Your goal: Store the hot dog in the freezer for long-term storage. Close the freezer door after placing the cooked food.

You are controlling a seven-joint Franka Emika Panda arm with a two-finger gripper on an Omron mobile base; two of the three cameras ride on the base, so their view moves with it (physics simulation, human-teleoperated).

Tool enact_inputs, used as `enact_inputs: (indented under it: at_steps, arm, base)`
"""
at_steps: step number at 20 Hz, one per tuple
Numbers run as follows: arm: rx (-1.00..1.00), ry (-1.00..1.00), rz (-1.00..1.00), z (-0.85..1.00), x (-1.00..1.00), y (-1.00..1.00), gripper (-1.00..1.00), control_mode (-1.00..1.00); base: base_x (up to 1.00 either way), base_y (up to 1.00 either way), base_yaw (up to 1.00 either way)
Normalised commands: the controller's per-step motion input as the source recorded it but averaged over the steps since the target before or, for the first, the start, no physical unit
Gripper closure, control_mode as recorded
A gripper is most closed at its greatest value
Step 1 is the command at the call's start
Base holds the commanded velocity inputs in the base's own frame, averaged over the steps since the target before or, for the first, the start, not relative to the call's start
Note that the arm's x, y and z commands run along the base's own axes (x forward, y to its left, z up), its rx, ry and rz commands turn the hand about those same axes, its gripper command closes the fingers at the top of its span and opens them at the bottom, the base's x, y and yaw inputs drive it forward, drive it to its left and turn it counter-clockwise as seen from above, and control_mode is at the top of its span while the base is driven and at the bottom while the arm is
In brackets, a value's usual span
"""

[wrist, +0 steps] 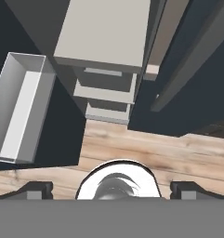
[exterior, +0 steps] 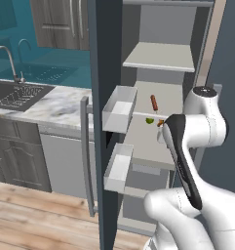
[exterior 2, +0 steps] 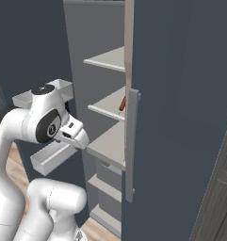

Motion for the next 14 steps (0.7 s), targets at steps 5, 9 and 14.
enact_inputs:
  at_steps: [5,9,14]
  arm:
    - [0.00,-0.06,-0.11,0.00,-0.39,0.11,-1.00,-1.00]
    - [0.00,-0.04,-0.09,-0.02,-0.31,0.04,-1.00,1.00]
    - [0.00,0.00,0.00,0.00,0.00,0.00,-1.00,1.00]
  base:
    - [0.00,0.00,0.00]
    - [-0.25,0.06,-0.08]
    - [-0.50,0.03,-0.20]
